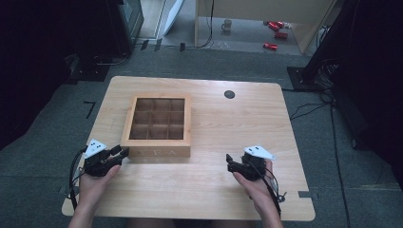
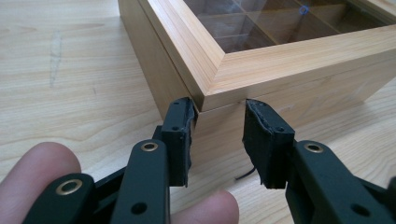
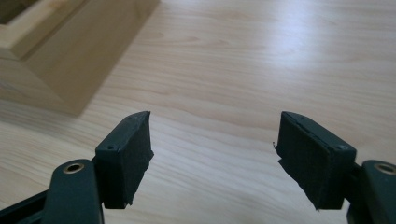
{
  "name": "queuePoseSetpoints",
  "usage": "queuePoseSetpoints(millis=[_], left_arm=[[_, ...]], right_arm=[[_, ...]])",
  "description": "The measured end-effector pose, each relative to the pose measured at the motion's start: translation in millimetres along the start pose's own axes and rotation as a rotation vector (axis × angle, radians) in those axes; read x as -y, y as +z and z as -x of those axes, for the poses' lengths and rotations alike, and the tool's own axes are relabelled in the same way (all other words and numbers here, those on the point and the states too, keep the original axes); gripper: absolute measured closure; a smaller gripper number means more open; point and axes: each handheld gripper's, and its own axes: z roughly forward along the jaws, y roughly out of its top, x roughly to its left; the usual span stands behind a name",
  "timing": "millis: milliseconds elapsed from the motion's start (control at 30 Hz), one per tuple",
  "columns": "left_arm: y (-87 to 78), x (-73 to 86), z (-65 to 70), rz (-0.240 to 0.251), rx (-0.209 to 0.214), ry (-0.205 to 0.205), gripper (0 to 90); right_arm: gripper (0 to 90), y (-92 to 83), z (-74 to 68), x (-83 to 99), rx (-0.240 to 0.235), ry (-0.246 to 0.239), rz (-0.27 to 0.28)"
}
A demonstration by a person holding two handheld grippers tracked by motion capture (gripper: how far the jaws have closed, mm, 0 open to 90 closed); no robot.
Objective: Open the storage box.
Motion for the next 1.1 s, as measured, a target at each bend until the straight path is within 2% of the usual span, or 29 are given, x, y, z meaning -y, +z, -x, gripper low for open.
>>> queuePoseSetpoints(millis=[67,100,167,300,333,367,400,433,467,567,600,667,733,1100], left_arm=[[1.0,-0.1,-0.6,-0.011,-0.008,0.009,65.2],[1.0,-0.1,-0.6,-0.011,-0.008,0.009,65.7],[1.1,-0.7,-1.9,-0.012,0.001,0.001,65.5],[1.1,-2.6,-1.6,-0.022,0.0,0.015,65.0],[1.1,-3.0,-1.9,-0.025,0.002,0.015,65.0],[1.1,-3.0,-1.9,-0.025,0.002,0.015,65.0],[1.1,-3.4,-1.8,-0.025,0.001,0.018,65.0],[1.1,-3.4,-1.8,-0.025,0.001,0.018,65.0],[1.1,-3.6,-1.9,-0.025,0.001,0.019,65.0],[1.0,-3.7,-2.6,-0.02,0.005,0.017,65.1],[0.9,-2.9,-4.9,-0.011,0.023,0.004,64.9],[1.1,-2.6,-6.0,-0.008,0.031,-0.002,64.8],[1.6,-2.5,-6.7,-0.004,0.036,-0.004,64.5],[0.9,-3.8,-4.2,0.008,0.019,0.004,64.3]], right_arm=[[26.6,5.1,-11.9,-6.4,-0.014,-0.018,0.006],[26.6,5.1,-11.9,-6.4,-0.014,-0.018,0.006],[26.6,10.9,-24.2,-12.4,-0.026,-0.038,0.006],[26.6,21.2,-48.2,-22.7,-0.048,-0.072,0.011],[26.6,25.4,-58.6,-26.9,-0.063,-0.085,0.014],[26.6,25.4,-58.6,-26.9,-0.063,-0.085,0.014],[26.6,29.3,-68.0,-30.5,-0.078,-0.095,0.018],[26.6,29.3,-68.0,-30.5,-0.078,-0.095,0.018],[26.6,33.8,-76.4,-33.3,-0.092,-0.107,0.019],[26.6,38.4,-84.2,-34.8,-0.104,-0.118,0.018],[26.6,42.2,-90.9,-35.0,-0.12,-0.125,0.016],[26.6,43.9,-93.7,-34.5,-0.129,-0.124,0.013],[26.6,49.8,-99.2,-32.2,-0.165,-0.132,0.001],[26.6,66.9,-105.4,-27.1,-0.186,-0.1,-0.019]])
